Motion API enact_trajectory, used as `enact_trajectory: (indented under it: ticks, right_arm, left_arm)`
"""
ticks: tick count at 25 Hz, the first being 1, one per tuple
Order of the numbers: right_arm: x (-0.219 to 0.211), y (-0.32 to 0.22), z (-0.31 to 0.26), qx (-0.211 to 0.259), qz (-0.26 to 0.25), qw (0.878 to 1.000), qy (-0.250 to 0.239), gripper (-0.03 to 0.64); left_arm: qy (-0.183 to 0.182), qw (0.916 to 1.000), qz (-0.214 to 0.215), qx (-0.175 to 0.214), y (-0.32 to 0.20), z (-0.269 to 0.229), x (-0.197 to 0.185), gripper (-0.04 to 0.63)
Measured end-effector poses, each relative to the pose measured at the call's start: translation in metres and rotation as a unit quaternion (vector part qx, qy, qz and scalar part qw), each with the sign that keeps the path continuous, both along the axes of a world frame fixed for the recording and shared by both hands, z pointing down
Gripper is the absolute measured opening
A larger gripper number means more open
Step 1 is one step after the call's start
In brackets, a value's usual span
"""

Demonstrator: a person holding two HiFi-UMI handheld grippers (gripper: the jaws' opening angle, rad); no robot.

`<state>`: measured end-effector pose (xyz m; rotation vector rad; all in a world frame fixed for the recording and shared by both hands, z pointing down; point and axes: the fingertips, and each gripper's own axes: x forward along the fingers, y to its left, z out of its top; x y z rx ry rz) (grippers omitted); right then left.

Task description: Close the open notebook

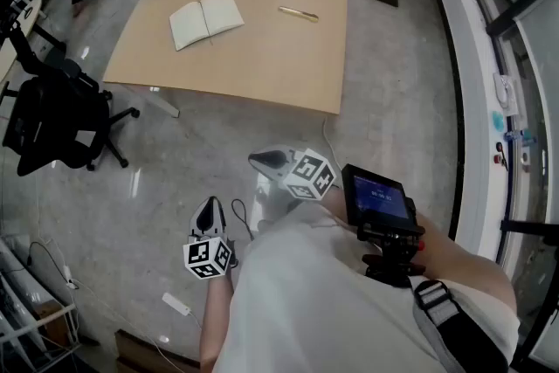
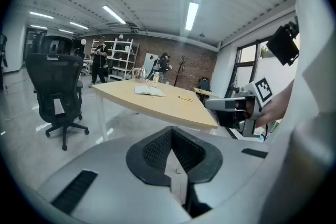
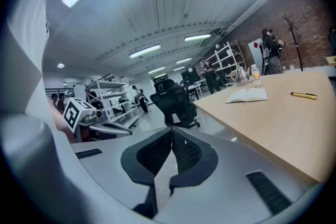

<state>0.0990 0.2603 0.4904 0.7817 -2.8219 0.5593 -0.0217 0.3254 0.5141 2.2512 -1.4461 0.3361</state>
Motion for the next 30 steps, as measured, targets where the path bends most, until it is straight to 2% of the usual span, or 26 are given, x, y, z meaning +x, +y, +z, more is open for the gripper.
enact_trajectory:
  ticks: [5,14,22,27,30]
  right_arm:
    - [0.025,-0.023,0.009,-0.013,0.009,1.000,0.004,0.017]
    - [0.040,-0.061,0.024,-0.031,-0.021,0.999,0.005,0.017]
    - [0.028,-0.095,0.041,-0.047,-0.015,0.999,0.008,0.017]
    - [0.019,-0.124,0.046,-0.024,-0.014,0.998,0.065,0.017]
    - [0.007,-0.150,0.045,-0.014,0.001,0.997,0.082,0.017]
  left_arm:
    - [-0.001,0.9998,0.014,-0.015,-0.025,0.004,0.025,0.005]
    - [-0.023,0.9996,-0.011,-0.015,-0.069,-0.001,0.037,0.005]
    - [-0.020,0.9995,-0.004,-0.024,-0.110,0.012,0.025,0.005]
    - [-0.003,0.9992,0.024,-0.032,-0.156,0.023,0.017,0.005]
    - [-0.003,0.9986,0.047,-0.026,-0.188,0.022,0.004,0.005]
